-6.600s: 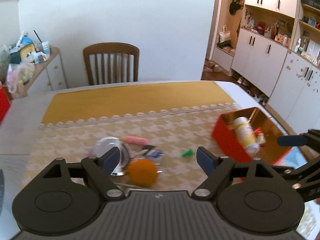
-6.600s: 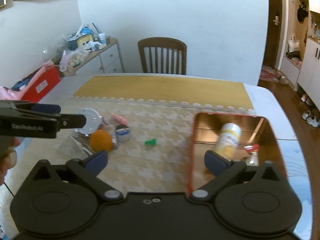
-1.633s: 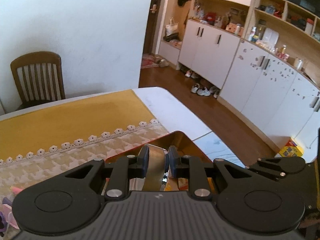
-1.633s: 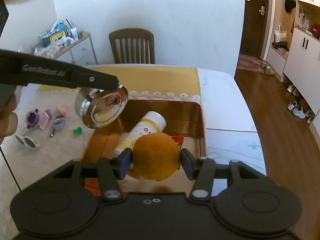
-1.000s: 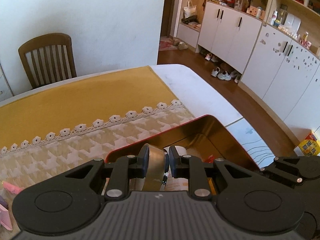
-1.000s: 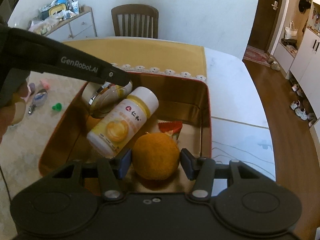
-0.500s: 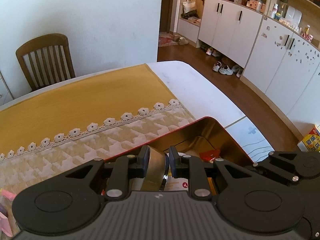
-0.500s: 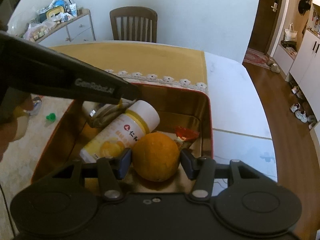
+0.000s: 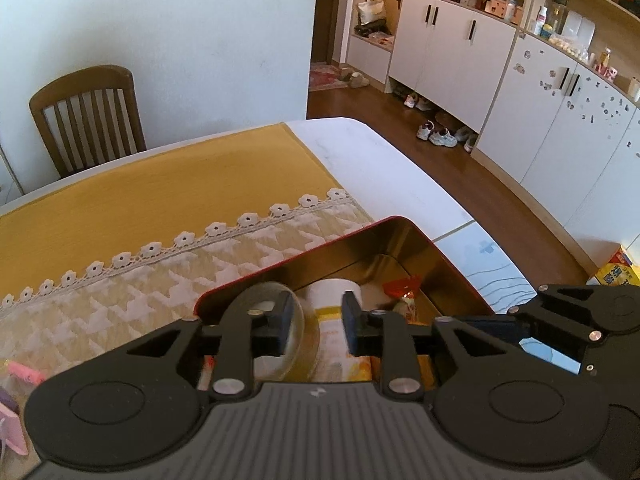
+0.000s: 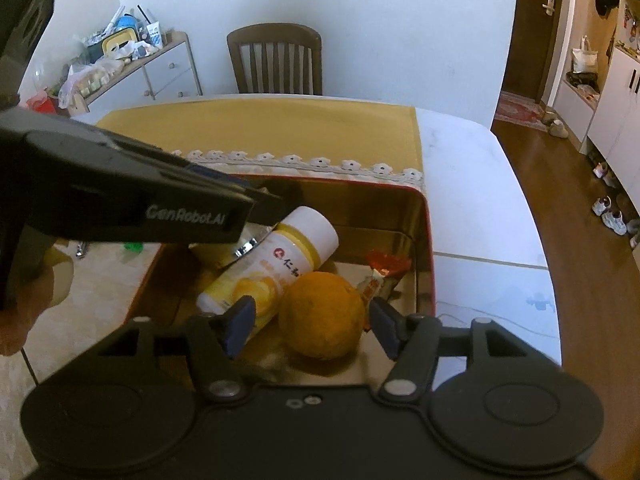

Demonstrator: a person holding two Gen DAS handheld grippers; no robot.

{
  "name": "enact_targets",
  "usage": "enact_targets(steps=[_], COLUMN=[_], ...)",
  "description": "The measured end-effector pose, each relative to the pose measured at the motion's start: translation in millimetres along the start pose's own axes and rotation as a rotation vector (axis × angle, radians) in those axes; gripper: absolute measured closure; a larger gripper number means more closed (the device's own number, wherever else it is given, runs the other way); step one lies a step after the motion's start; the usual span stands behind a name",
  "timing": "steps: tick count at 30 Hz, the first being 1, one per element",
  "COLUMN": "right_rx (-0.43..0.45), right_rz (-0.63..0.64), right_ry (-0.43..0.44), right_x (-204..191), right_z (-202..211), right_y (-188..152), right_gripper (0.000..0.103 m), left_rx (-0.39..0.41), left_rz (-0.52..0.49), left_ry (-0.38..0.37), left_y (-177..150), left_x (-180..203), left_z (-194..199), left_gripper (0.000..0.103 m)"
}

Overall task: Organize rigid objects
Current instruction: 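Carry the tape roll and orange into the red tin and release both, then withdraw both grippers from the tin toward the remaining items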

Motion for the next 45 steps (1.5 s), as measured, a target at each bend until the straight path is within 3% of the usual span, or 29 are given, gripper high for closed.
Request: enact_targets(steps=[2, 4, 15, 27, 42, 45], right_rx=[0.004, 0.009, 0.049, 0.116, 0.084, 0.063], right_rz=[0.003, 0.005, -0.008, -0.036, 0.045, 0.084], right_ry=[0.001, -0.001, 0.002, -0.003, 0.064, 0.076], right_x=[-2.8, -6.0, -21.2, -61.7, -158.4, -182.9], right_z=[4.2, 9.0, 38.4, 65.1, 49.6, 42.1], right_y=[0.0, 0.5, 2.9, 6.3, 3.6, 3.0], right_gripper=[0.039, 0.038, 0.019, 0.0, 0.0, 0.0], left_rx=[0.019, 0.048, 0.117, 0.193, 0.223, 0.222], left_rz=[0.005, 0.01, -0.012, -0.048, -0.001, 0.015], left_ry=[-0.008, -0.016, -0.045, -0.054, -0.048, -0.031], left_y=[-0.3, 0.1, -5.3, -29.5, -64.7, -68.8], left_x=[-0.3, -0.4, -3.9, -38.0, -124.4, -143.6], left_z=[7.8, 17.5, 65.2, 129.2, 179.9, 184.7], left_gripper=[0.049, 0.041, 0.041, 0.022, 0.018, 0.008])
Point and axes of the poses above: each gripper's, at about its wrist camera, not at the fingertips, and z roughly against the way its jaws point, x to its right, y to its top, the point moved 9 cm from there along -z, roughly the way its jaws point, and after that the axes turned 2 degrees about -x, right-handed, at the moved point
